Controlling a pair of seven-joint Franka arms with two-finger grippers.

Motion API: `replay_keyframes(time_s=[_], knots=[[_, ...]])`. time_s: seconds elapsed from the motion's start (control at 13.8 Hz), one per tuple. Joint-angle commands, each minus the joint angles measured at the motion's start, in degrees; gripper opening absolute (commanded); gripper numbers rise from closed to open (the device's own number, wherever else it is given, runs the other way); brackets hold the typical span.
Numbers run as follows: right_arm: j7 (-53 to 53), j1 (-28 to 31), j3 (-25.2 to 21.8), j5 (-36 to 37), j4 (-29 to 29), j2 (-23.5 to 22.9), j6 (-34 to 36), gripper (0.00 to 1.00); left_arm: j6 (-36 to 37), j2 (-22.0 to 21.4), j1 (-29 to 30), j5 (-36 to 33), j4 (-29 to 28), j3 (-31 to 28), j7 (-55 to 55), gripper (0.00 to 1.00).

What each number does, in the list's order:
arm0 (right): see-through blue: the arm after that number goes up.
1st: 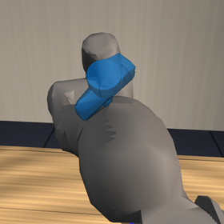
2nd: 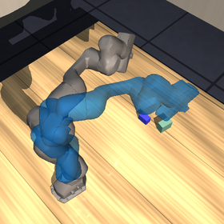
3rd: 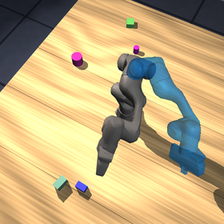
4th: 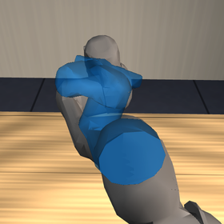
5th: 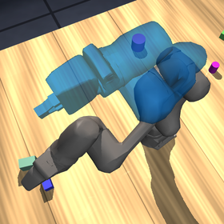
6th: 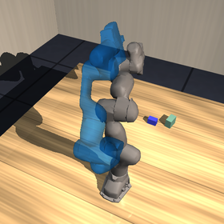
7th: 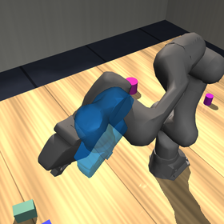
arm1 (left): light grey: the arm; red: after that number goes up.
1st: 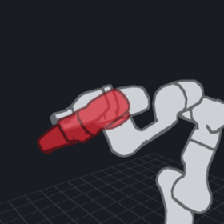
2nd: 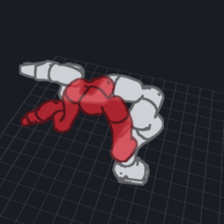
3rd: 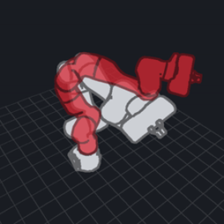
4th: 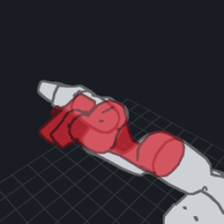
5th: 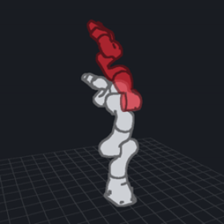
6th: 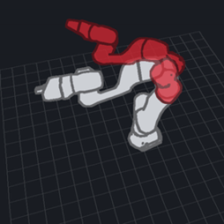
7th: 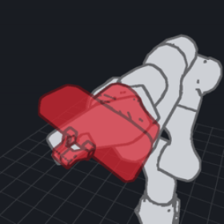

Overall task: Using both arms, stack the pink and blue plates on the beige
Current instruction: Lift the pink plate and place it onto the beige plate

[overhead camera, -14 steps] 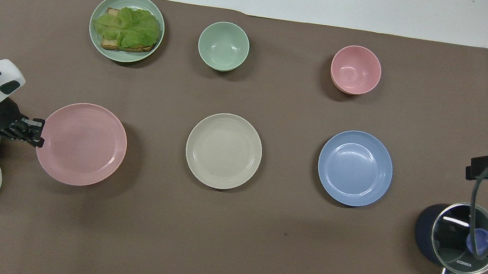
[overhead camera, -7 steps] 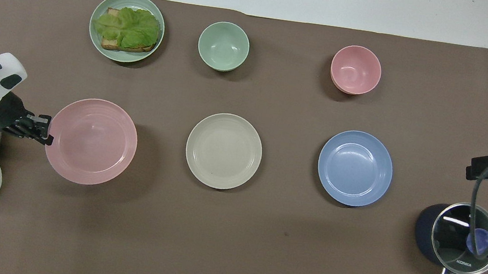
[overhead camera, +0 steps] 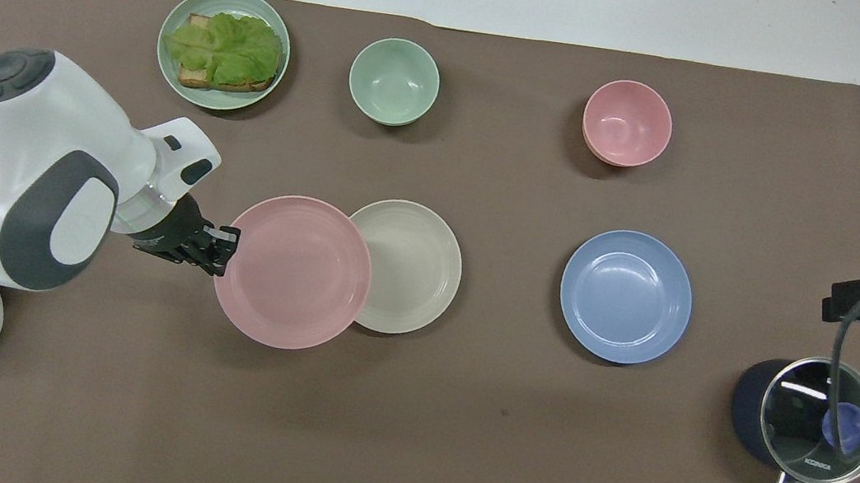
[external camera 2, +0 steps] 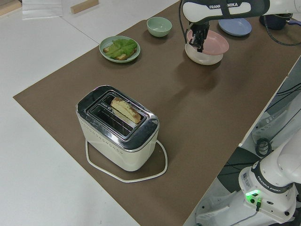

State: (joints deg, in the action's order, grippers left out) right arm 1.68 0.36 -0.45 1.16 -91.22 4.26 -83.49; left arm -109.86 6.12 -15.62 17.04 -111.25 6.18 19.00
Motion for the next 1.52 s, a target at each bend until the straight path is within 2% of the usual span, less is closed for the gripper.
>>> replay_keyframes(time_s=[0.0, 0.44, 0.65, 0.73, 0.8, 0.87, 1.09, 1.31, 1.45], knots=[[-1.8, 0.6, 0.0, -0.8, -1.7, 1.4, -0.4, 1.0, -6.4, 0.6, -4.4, 1.4, -1.8, -1.1, 4.1, 0.0], [-1.8, 0.6, 0.0, -0.8, -1.7, 1.5, -0.4, 1.0, -16.2, 6.0, -6.2, 1.4, -3.7, -1.1, 5.3, 0.0], [-1.8, 0.6, 0.0, -0.8, -1.8, 1.5, -0.4, 1.0, -15.7, 6.2, -6.0, 1.4, -3.7, -1.1, 4.5, 0.0], [-1.8, 0.6, 0.0, -0.8, -1.8, 1.5, -0.4, 1.0, -15.6, 6.2, -5.9, 1.4, -3.7, -1.2, 4.5, 0.08], [-1.8, 0.6, 0.0, -0.8, -1.8, 1.5, -0.4, 1.0, -15.3, 6.2, -5.8, 1.4, -3.7, -1.2, 4.6, 0.73], [-1.8, 0.6, 0.0, -0.8, -1.9, 1.5, -0.4, 1.0, -15.3, 6.2, -5.7, 1.4, -3.6, -1.2, 4.7, 1.0], [-1.6, 1.3, -0.1, -0.8, -3.8, 1.7, -4.3, 1.0, -14.4, 6.2, -5.4, 1.2, -3.5, -1.3, 4.6, 1.0], [-2.8, 1.4, 0.0, -0.8, -8.3, 1.5, -10.7, 1.0, -9.3, 5.0, -2.9, -0.1, -2.2, -1.9, 2.8, 1.0], [-4.7, 1.0, 0.0, -0.8, -11.4, 0.7, -15.9, 1.0, -3.5, 4.5, 0.1, -3.3, 1.3, -1.9, 2.4, 1.0]])
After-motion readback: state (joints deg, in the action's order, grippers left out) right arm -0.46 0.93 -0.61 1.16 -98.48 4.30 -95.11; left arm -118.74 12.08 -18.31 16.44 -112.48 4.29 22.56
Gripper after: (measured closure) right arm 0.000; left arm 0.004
